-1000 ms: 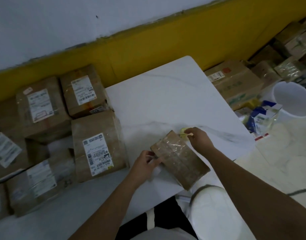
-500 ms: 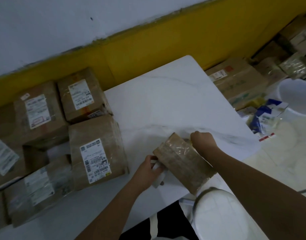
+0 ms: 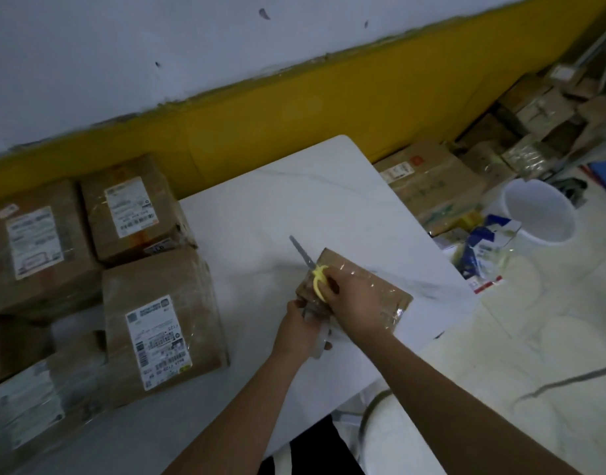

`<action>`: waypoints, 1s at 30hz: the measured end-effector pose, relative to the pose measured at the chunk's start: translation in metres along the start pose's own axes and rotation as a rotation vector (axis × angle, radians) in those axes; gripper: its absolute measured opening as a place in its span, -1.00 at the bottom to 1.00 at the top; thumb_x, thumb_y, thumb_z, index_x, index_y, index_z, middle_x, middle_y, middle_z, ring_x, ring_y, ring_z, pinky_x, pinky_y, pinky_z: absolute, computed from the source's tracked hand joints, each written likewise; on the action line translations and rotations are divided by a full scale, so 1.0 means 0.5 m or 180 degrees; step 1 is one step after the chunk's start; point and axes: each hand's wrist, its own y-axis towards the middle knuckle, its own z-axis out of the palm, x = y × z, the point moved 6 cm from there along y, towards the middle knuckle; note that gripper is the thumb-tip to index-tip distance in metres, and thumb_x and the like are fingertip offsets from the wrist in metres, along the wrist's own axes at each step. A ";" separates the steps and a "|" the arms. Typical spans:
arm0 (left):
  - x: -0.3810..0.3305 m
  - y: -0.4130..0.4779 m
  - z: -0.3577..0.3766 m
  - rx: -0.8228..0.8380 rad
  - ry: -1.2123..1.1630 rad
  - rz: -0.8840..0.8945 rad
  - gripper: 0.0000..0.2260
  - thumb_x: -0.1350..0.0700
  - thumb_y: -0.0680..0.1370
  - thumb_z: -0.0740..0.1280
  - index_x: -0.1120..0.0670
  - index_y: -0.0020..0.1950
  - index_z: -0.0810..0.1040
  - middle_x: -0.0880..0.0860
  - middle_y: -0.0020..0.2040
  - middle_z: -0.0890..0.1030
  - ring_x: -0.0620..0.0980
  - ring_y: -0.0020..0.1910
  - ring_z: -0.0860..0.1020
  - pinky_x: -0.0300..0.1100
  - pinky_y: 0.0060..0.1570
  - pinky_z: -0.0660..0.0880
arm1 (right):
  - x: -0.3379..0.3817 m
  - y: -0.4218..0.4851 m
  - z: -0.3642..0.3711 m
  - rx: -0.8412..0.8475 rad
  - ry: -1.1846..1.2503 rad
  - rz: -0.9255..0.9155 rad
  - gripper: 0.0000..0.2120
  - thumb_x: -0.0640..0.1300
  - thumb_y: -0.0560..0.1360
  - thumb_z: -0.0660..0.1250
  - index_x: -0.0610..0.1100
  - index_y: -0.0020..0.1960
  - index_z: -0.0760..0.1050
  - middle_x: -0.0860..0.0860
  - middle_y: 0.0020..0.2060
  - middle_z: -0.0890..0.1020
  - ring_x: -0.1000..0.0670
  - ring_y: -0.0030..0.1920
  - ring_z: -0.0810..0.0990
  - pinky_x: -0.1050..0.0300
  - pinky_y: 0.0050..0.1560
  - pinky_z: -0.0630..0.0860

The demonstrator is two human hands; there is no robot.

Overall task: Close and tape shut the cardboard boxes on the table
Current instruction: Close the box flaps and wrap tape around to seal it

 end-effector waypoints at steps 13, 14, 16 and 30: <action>0.021 0.010 -0.038 0.0489 0.0662 -0.0004 -0.65 -0.01 0.59 0.33 -0.12 0.38 0.42 0.17 0.22 0.53 0.28 -0.16 0.63 0.10 -0.26 0.63 | 0.009 -0.038 -0.071 0.0891 0.0366 0.0236 -0.75 0.12 0.56 0.29 -0.02 -0.02 0.63 0.00 -0.19 0.66 -0.02 -0.18 0.61 0.02 -0.16 0.57; 0.027 0.018 -0.040 0.0475 0.0684 -0.0015 -0.64 0.00 0.59 0.34 -0.09 0.39 0.41 0.17 0.18 0.54 0.25 -0.24 0.63 0.07 -0.31 0.63 | 0.002 -0.069 -0.076 0.1261 0.0337 0.0369 -0.72 0.17 0.55 0.28 -0.01 -0.06 0.61 0.00 -0.20 0.65 -0.03 -0.19 0.62 0.06 -0.25 0.57; 0.012 0.022 -0.033 0.0609 0.0635 0.0067 -0.65 0.04 0.60 0.33 -0.04 0.38 0.41 0.09 0.08 0.58 0.10 -0.36 0.65 -0.03 -0.33 0.63 | -0.016 -0.143 -0.082 0.2016 0.0374 0.0922 -0.72 0.25 0.53 0.27 0.07 -0.05 0.57 0.04 -0.18 0.60 0.01 -0.18 0.62 0.18 -0.35 0.58; -0.024 0.036 -0.044 0.0709 0.0837 -0.0042 -0.53 0.19 0.56 0.27 -0.10 0.45 0.36 0.13 0.15 0.54 0.20 -0.14 0.66 0.04 -0.22 0.65 | -0.024 -0.184 -0.030 0.2373 0.0721 0.2336 -0.33 0.39 0.44 0.29 -0.21 0.17 0.44 -0.07 -0.05 0.57 0.06 -0.42 0.38 -0.06 -0.13 0.68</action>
